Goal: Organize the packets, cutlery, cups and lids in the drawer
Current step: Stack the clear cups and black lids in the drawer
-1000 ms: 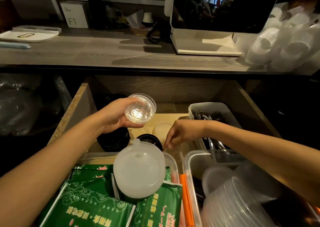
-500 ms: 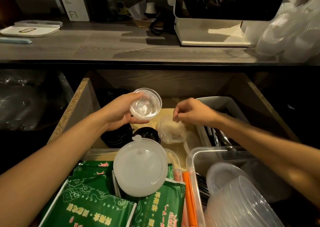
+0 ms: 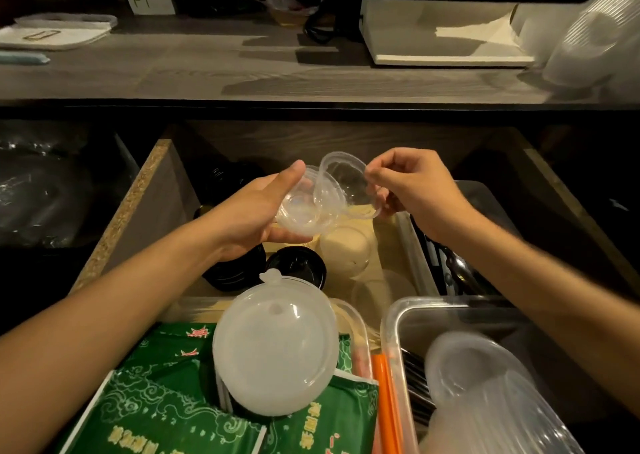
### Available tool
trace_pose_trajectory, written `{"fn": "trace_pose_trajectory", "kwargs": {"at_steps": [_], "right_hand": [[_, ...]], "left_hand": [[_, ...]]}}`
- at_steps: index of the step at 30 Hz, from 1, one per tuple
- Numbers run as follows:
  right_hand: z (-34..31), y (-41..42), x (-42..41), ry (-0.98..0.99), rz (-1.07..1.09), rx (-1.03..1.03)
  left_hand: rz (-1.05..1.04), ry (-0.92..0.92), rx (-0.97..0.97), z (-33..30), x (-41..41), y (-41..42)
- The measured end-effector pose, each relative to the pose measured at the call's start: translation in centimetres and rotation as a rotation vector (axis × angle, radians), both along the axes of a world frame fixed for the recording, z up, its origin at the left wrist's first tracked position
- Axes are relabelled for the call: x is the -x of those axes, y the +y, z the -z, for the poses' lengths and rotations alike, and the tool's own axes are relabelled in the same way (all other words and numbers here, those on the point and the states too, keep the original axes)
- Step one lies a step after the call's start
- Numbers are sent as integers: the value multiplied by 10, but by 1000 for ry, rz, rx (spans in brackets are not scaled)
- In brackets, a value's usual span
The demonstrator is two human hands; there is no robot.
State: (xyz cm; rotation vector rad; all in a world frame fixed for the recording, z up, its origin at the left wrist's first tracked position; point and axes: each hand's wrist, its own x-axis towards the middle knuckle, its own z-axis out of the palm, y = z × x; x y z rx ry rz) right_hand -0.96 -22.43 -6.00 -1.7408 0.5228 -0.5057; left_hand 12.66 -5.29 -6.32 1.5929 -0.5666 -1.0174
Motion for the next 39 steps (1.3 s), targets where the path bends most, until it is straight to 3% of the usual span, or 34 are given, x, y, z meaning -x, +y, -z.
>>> {"fn": "trace_pose_trajectory", "kwargs": {"at_steps": [9,14,20,24,26,27,29,32,35,39], "right_hand": [[3,21,-12,6,-24,94],[9,19,-14,20,-87,142],[16,16,-11,28,-218,-200],[14,15,-10,49,-273,-250],[20,12,-12,109,-249,-270],[25,9,-12,170,-216,-182],[35,0,-13,348,-200,183],[44,-6,-8,630,-420,601],[48,2,-12,776,-543,723],[50,7,-21,895,-494,714]], "left_hand": [[198,15,5,-1,2,4],[68,17,39,2,-2,3],[151,-71,21,5,-5,4],[176,-102,11,5,-6,3],[94,-83,3,5,-6,2],[34,-73,-2,5,-7,1],[-67,-61,-8,5,-11,1],[-149,-18,12,3,-15,2],[-170,45,28,3,-16,3],[-175,85,28,2,-16,4]]}}
